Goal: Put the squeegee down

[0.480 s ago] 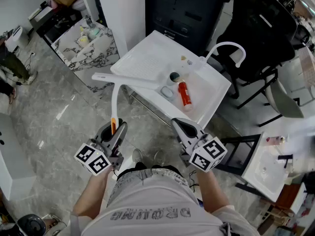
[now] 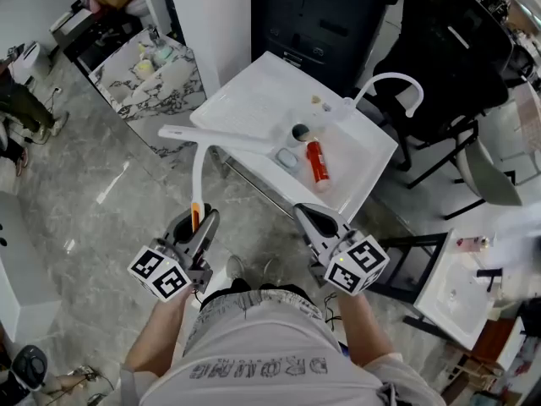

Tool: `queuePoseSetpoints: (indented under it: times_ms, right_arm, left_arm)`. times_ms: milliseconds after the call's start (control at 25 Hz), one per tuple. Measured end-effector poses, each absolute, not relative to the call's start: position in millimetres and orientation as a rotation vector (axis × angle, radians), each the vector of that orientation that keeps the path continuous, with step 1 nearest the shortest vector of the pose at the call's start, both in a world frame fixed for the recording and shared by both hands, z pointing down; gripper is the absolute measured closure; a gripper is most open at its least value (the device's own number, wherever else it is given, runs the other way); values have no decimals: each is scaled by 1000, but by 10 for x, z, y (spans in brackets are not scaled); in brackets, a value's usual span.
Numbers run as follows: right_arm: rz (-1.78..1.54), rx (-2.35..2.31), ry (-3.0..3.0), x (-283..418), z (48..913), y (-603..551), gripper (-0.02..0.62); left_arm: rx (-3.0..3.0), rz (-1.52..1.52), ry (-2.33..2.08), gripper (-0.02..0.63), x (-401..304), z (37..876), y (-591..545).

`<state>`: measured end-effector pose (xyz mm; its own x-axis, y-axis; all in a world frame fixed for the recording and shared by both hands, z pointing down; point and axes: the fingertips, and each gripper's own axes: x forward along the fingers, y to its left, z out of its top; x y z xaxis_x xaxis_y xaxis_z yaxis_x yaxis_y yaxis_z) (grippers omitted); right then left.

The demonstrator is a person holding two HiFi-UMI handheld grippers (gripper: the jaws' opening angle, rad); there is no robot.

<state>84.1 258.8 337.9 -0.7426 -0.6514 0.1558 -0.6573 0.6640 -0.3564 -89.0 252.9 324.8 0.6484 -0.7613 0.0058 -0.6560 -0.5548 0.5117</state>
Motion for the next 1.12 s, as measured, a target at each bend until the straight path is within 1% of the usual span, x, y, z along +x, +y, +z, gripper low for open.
queuePoseSetpoints:
  times_ms: [1120]
  right_arm:
    - [669, 1113, -2844, 1018, 3480, 2437, 588]
  left_arm:
    - [2366, -284, -1145, 497, -723, 3305, 2459]
